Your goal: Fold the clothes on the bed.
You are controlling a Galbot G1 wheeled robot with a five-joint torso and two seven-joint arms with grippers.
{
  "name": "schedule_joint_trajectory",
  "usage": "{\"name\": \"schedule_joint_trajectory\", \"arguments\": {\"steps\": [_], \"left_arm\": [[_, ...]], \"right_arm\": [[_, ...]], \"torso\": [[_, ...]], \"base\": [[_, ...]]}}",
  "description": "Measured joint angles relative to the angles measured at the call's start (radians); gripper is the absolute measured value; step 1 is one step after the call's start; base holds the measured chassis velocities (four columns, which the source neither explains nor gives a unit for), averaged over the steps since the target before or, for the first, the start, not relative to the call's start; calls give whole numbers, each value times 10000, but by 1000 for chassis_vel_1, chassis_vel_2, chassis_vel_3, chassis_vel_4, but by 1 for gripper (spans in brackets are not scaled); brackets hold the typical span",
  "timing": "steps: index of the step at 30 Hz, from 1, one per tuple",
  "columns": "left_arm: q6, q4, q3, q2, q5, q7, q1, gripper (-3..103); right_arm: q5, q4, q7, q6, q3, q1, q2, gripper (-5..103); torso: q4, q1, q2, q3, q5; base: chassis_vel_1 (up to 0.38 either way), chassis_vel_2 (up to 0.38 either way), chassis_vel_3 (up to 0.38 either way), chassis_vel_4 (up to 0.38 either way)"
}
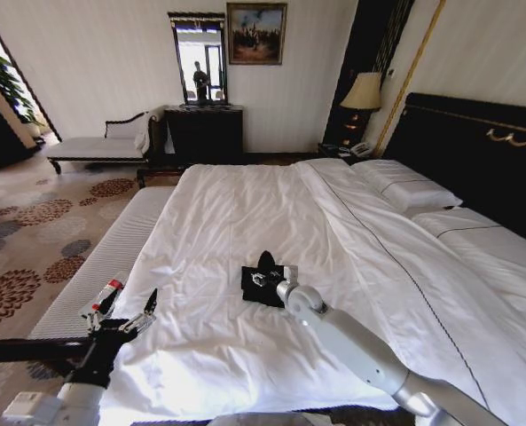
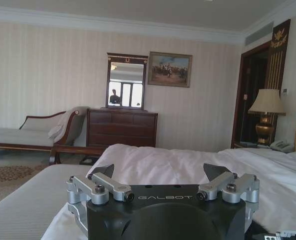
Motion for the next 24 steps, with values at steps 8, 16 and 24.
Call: {"name": "schedule_joint_trajectory", "arguments": {"steps": [8,16,24], "left_arm": [[0,0,0,0,0,0,0,100],[0,0,0,0,1,0,0,100],[0,0,0,0,0,0,0,100]], "right_arm": [[40,-225,-515,1251,759,-283,323,97],[-2985,-3296,-1302,2968,416,-294,1934,100],[-4965,-3110,-1411,4775,1131,-873,2098,100]], "torso": [[-1,0,1,-1,-1],[3,3,-2,2,0],[4,3,-2,1,3]], "base": [[0,0,0,0],[0,0,0,0],[0,0,0,0]]}}
